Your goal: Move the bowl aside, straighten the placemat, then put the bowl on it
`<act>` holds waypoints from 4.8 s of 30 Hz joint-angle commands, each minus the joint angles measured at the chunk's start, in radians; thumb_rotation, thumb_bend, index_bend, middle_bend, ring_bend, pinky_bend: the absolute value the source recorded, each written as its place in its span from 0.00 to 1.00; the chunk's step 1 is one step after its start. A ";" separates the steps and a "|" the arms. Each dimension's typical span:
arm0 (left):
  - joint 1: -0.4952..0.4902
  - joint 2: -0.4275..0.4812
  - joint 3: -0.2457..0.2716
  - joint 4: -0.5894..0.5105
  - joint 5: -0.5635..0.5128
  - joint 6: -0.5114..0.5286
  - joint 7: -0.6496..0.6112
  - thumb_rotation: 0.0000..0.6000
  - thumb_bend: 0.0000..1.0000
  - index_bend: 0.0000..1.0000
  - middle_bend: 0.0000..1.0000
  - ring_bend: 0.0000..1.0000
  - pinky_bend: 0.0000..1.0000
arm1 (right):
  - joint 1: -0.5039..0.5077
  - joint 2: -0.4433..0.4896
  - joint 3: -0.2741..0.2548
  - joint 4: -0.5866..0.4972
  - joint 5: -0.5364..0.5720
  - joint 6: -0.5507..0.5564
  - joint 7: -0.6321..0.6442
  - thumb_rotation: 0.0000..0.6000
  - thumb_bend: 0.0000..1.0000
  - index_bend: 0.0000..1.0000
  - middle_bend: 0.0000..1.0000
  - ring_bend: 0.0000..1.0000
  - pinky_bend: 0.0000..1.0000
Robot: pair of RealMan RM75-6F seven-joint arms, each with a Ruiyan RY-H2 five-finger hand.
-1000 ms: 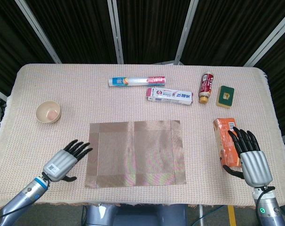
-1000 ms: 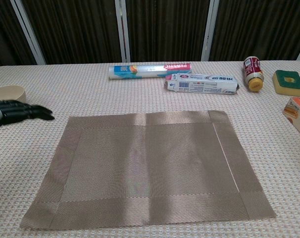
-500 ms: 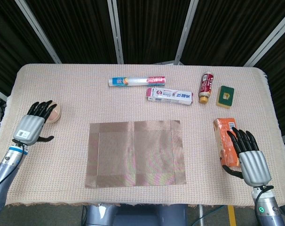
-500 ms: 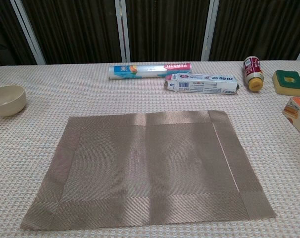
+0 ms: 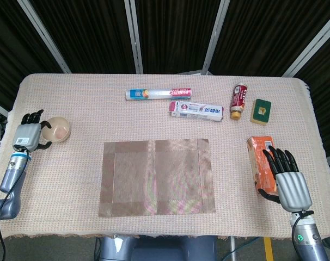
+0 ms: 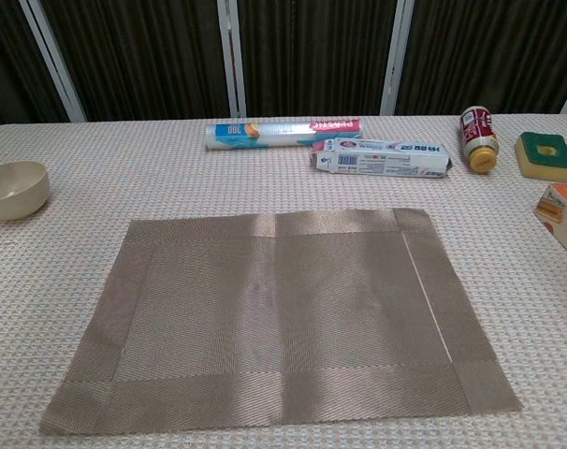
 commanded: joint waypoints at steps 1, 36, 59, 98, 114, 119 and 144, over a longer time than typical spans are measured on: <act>-0.019 -0.059 -0.010 0.082 -0.006 -0.045 -0.016 1.00 0.29 0.37 0.00 0.00 0.00 | 0.001 -0.001 0.000 0.001 0.001 -0.002 -0.002 1.00 0.00 0.00 0.00 0.00 0.00; -0.030 -0.132 -0.037 0.237 0.055 -0.099 -0.055 1.00 0.39 0.53 0.00 0.00 0.00 | 0.002 -0.003 0.000 0.007 0.008 -0.007 -0.005 1.00 0.00 0.00 0.00 0.00 0.00; -0.031 -0.103 -0.059 0.215 0.065 -0.098 -0.061 1.00 0.38 0.52 0.00 0.00 0.00 | 0.003 -0.005 -0.002 0.008 0.008 -0.009 -0.012 1.00 0.00 0.00 0.00 0.00 0.00; -0.042 -0.119 -0.061 0.223 0.107 -0.070 -0.085 1.00 0.50 0.61 0.00 0.00 0.00 | 0.006 -0.008 0.000 0.013 0.020 -0.018 -0.015 1.00 0.00 0.00 0.00 0.00 0.00; -0.019 0.070 -0.041 -0.319 0.214 0.182 0.067 1.00 0.50 0.62 0.00 0.00 0.00 | 0.000 0.011 0.002 0.000 0.015 -0.006 0.012 1.00 0.00 0.00 0.00 0.00 0.00; -0.022 0.105 -0.034 -0.480 0.238 0.210 0.141 1.00 0.50 0.62 0.00 0.00 0.00 | -0.001 0.016 0.003 -0.001 0.015 -0.003 0.021 1.00 0.00 0.00 0.00 0.00 0.00; -0.069 -0.035 0.067 -0.729 0.342 0.183 0.380 1.00 0.19 0.24 0.00 0.00 0.00 | -0.006 0.039 0.014 0.001 0.026 0.005 0.064 1.00 0.00 0.00 0.00 0.00 0.00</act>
